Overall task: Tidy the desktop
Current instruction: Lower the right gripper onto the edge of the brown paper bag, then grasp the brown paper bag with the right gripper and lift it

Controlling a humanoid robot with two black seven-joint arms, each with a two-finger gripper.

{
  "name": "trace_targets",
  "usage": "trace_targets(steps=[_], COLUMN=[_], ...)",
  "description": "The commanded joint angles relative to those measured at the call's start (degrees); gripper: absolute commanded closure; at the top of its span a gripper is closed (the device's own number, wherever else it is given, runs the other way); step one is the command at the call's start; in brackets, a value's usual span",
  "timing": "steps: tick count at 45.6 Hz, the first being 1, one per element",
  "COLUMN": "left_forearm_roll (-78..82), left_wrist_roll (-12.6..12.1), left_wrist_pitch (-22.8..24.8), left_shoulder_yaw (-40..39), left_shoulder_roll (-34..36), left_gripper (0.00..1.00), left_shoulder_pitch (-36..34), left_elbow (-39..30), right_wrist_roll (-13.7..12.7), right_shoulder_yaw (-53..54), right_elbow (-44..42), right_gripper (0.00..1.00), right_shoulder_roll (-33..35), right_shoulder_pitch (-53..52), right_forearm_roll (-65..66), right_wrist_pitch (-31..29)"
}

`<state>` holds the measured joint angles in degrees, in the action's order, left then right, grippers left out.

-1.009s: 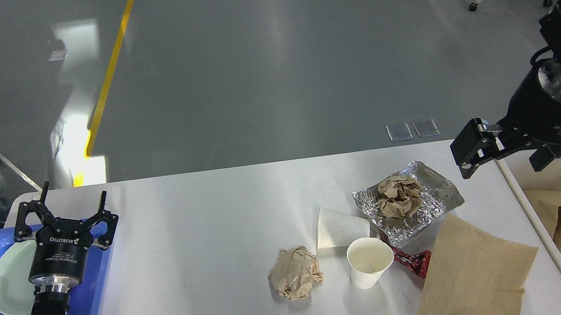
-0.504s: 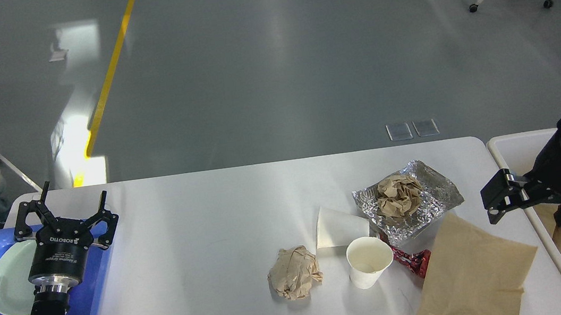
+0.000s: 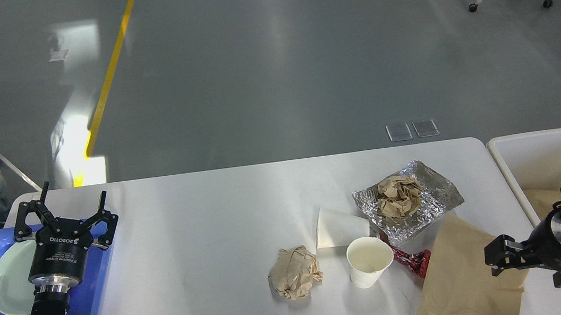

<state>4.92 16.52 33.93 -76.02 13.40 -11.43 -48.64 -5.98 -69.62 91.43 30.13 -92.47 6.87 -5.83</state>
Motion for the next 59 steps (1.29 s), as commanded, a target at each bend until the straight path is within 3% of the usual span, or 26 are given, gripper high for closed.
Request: trace_targets(steps=[1, 14, 19, 22, 27, 33, 59], left_forearm_roll=[0.01, 0.01, 0.01, 0.01, 0.01, 0.01, 0.01], left_wrist_roll=[0.00, 0.00, 0.00, 0.00, 0.00, 0.00, 0.00], left_wrist_pitch=[0.00, 0.00, 0.00, 0.00, 0.00, 0.00, 0.00], left_shoulder_yaw=[0.00, 0.00, 0.00, 0.00, 0.00, 0.00, 0.00], left_shoulder_roll=[-0.04, -0.04, -0.04, -0.04, -0.04, 0.05, -0.04], left_gripper=[0.03, 0.03, 0.03, 0.03, 0.03, 0.03, 0.03], left_shoulder_pitch=[0.00, 0.00, 0.00, 0.00, 0.00, 0.00, 0.00], left_elbow=[0.03, 0.03, 0.03, 0.03, 0.03, 0.03, 0.03], right_wrist_roll=[0.01, 0.01, 0.01, 0.01, -0.08, -0.08, -0.26], right_shoulder_yaw=[5.71, 8.62, 8.62, 8.62, 8.62, 8.45, 7.92], right_elbow=[-5.90, -14.43, -14.43, -14.43, -14.43, -14.26, -14.26], right_gripper=[0.00, 0.00, 0.06, 0.22, 0.68, 1.00, 1.00], right_shoulder_roll=[-0.33, -4.11, -4.46, -4.46, -4.38, -4.20, -3.85], right_shoulder_pitch=[8.44, 15.83, 16.09, 16.53, 16.97, 17.06, 17.06], right_forearm_roll=[-0.54, -6.25, -6.34, -6.43, -6.43, -7.48, -7.40], right_wrist_pitch=[1.53, 1.70, 3.28, 4.42, 4.43, 4.51, 3.99])
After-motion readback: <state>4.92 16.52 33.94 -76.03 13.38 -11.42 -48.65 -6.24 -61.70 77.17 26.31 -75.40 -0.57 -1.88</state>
